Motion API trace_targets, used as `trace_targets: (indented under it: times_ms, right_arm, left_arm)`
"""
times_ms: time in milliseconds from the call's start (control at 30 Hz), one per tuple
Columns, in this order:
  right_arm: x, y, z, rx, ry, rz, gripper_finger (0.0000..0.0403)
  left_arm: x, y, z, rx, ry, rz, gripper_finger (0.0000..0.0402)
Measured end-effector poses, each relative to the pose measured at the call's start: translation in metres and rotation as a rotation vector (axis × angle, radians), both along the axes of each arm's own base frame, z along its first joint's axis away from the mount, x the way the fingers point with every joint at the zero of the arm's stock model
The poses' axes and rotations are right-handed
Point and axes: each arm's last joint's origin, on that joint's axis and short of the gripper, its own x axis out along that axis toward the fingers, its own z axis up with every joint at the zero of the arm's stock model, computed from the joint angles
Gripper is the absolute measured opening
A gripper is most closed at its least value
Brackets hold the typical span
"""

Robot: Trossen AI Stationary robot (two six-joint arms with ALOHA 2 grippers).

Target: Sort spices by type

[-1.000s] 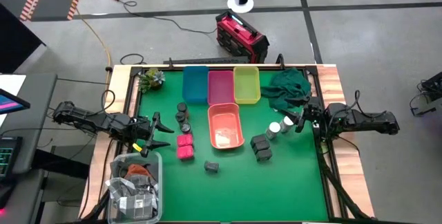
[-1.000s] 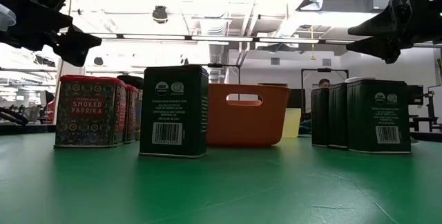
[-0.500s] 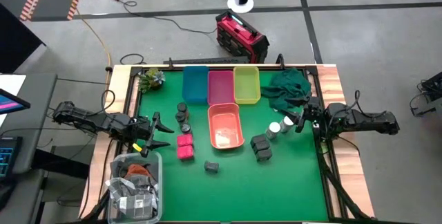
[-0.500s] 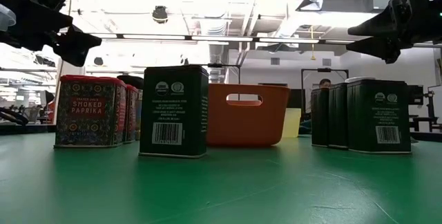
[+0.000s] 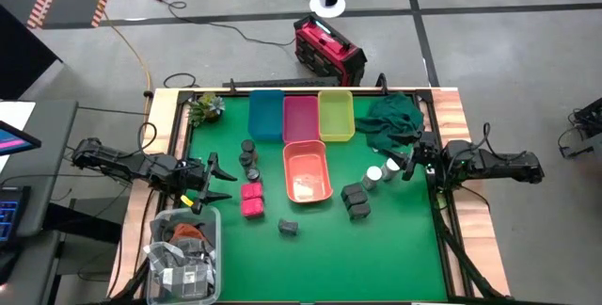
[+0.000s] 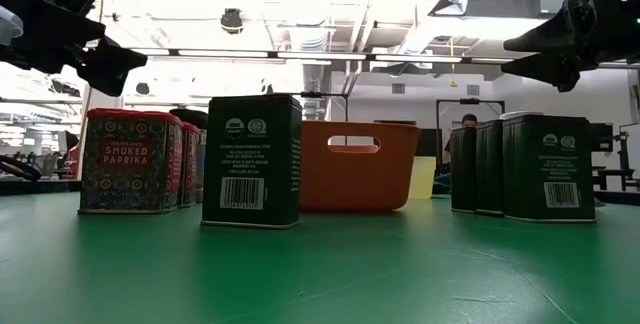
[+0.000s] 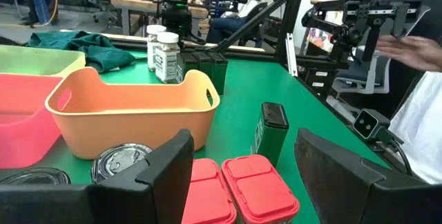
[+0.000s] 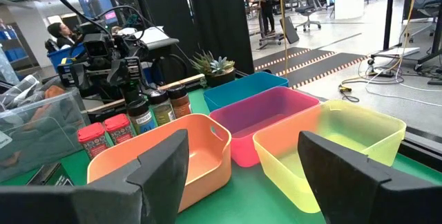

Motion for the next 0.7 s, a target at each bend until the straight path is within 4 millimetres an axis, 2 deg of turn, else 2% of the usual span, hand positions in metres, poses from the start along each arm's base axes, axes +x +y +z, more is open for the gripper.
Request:
trace_targets:
  times_ms: [133,300,467,567,700]
  right_arm:
    - [0.000,0.000,0.000,0.000,-0.002,-0.003,0.0296]
    - [0.000,-0.002,0.004,0.049,-0.065,-0.050,0.0296]
    - [-0.001,-0.003,0.013,0.220,-0.241,-0.052,0.0296]
    - [-0.002,-0.004,0.017,0.242,-0.294,-0.056,0.0296]
    - [-0.002,-0.004,0.017,0.242,-0.293,-0.054,0.0296]
  left_arm:
    - [0.001,0.000,0.004,-0.019,-0.055,0.005,0.0239]
    - [0.000,0.000,0.019,-0.186,-0.181,0.003,0.0239]
    - [0.000,0.001,0.022,-0.260,-0.196,0.023,0.0239]
    - [0.000,0.001,0.021,-0.323,-0.180,0.041,0.0239]
    - [0.000,0.002,0.021,-0.318,-0.183,0.067,0.0239]
